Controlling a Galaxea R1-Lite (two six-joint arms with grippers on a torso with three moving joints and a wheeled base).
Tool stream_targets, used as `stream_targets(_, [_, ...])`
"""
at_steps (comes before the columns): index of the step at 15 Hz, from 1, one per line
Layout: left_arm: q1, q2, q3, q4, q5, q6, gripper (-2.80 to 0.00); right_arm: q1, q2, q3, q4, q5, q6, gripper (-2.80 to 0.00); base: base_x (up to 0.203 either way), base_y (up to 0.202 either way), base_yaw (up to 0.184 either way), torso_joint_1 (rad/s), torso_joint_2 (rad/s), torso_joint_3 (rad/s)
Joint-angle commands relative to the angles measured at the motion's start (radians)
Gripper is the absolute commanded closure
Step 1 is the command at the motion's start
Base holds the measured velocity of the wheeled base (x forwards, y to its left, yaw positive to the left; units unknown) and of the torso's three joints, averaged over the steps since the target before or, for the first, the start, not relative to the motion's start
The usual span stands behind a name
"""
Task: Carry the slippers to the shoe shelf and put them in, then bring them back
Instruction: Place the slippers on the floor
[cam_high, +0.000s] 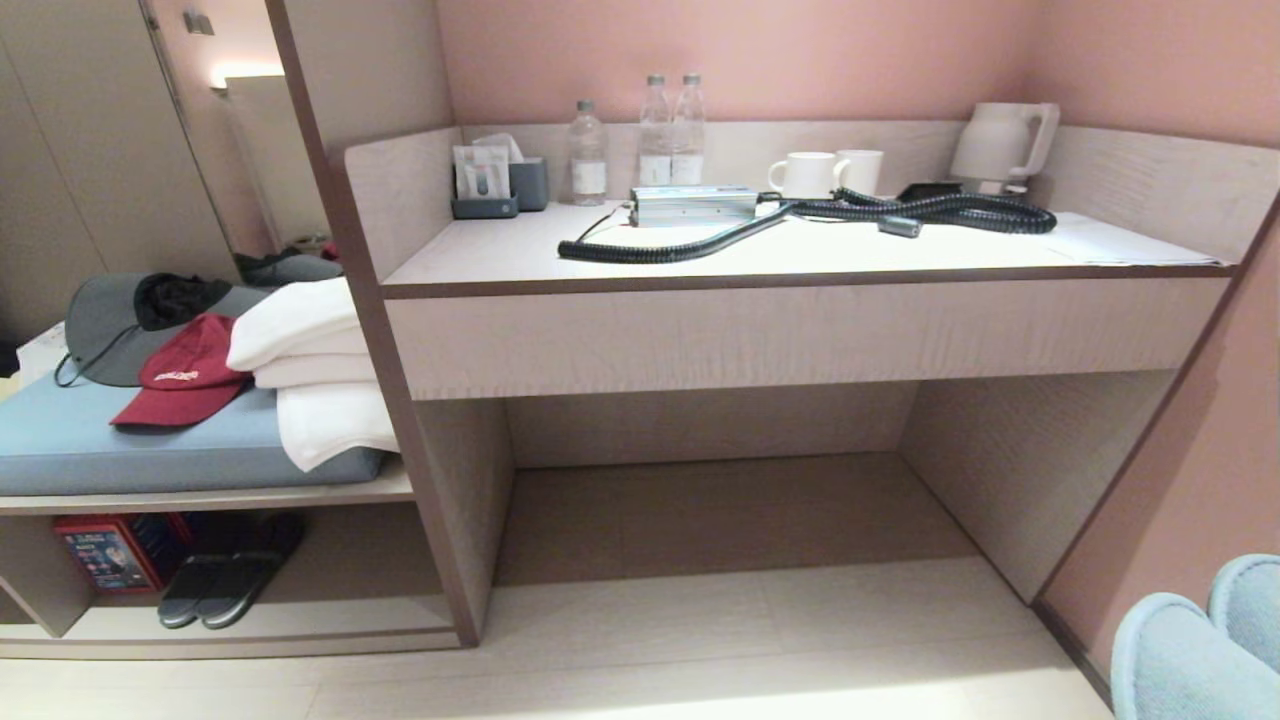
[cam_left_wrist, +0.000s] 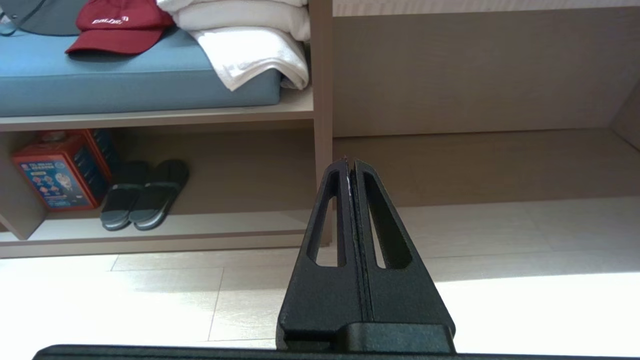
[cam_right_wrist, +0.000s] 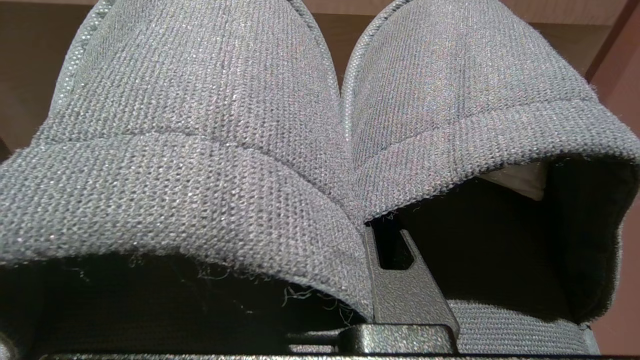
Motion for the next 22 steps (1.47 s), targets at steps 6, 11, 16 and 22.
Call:
stream_targets(6, [0.001,0.0,0.0,0.0,0.0,-0.002,0.0,0.0,0.0,0.0,0.0,0.0,-0.001,0.0,0.0,0.0,0.0,0.001,0.0,-0.144])
stream_targets(11, [0.001,0.0,0.0,0.0,0.0,-0.003,0.0,0.0,0.0,0.0,0.0,0.0,-0.001,0.0,0.0,0.0,0.0,0.003,0.0,-0.2])
stream_targets(16, [0.001,0.0,0.0,0.0,0.0,-0.002,0.0,0.0,0.0,0.0,0.0,0.0,-0.001,0.0,0.0,0.0,0.0,0.003,0.0,-0.197])
stream_targets(22, [0.001,0.0,0.0,0.0,0.0,-0.003,0.0,0.0,0.0,0.0,0.0,0.0,-0.001,0.0,0.0,0.0,0.0,0.004,0.0,-0.198])
